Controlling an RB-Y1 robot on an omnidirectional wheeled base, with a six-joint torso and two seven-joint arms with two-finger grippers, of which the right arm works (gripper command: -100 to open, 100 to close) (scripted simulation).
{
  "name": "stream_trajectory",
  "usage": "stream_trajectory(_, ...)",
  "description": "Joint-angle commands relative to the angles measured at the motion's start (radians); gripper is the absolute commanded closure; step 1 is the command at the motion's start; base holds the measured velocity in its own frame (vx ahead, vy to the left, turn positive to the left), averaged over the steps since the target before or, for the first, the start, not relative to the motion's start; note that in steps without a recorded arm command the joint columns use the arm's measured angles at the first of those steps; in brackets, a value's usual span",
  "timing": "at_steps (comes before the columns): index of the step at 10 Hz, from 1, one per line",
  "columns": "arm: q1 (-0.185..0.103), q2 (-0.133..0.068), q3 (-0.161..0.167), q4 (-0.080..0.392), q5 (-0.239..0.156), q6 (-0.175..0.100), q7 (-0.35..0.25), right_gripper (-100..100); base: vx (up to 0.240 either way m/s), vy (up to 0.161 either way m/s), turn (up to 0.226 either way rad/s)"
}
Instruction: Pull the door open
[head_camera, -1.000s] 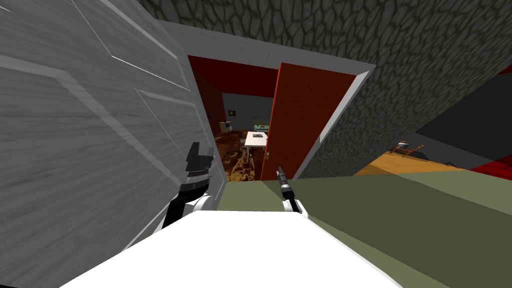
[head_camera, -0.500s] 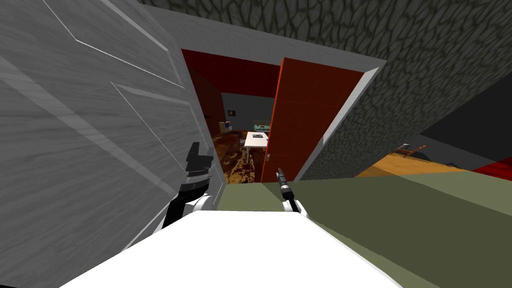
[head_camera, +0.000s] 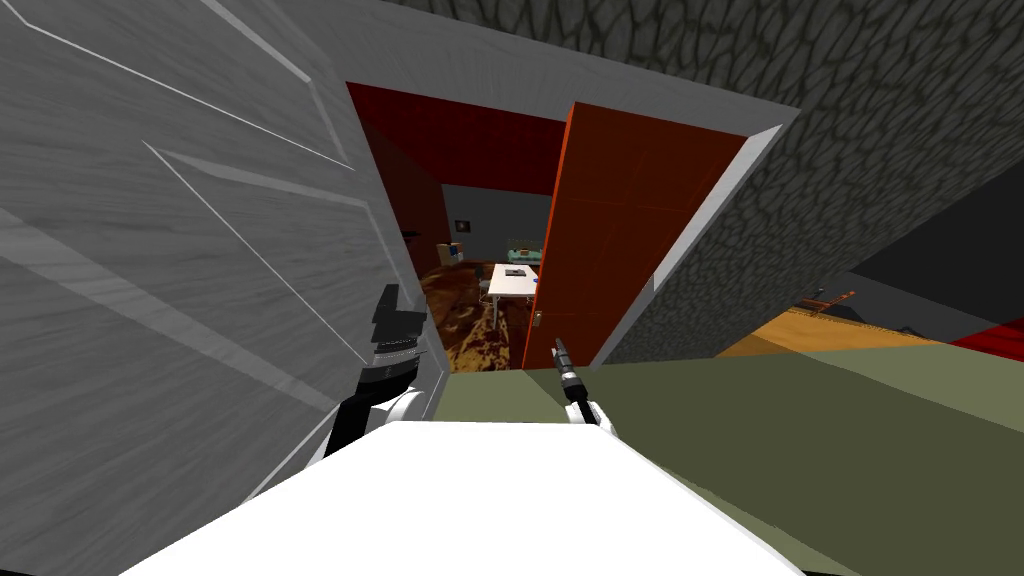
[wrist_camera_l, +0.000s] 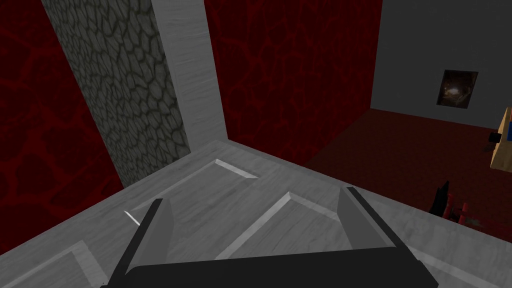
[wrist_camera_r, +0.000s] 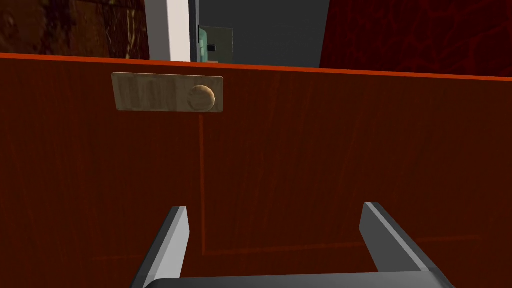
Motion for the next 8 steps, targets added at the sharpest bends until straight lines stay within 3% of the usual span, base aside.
stream_trajectory(1, -0.012, -0.003, -0.003, 0.032, 0.004, -0.006, -0.01, -100, 0.093, 0.004, -0.004)
stream_trajectory(6, -0.049, -0.009, -0.012, 0.128, 0.014, -0.027, -0.032, -100, 0.098, 0.003, -0.003)
stream_trajectory(8, -0.073, -0.013, -0.018, 0.19, 0.02, -0.04, -0.047, -100, 0.14, 0.02, -0.006)
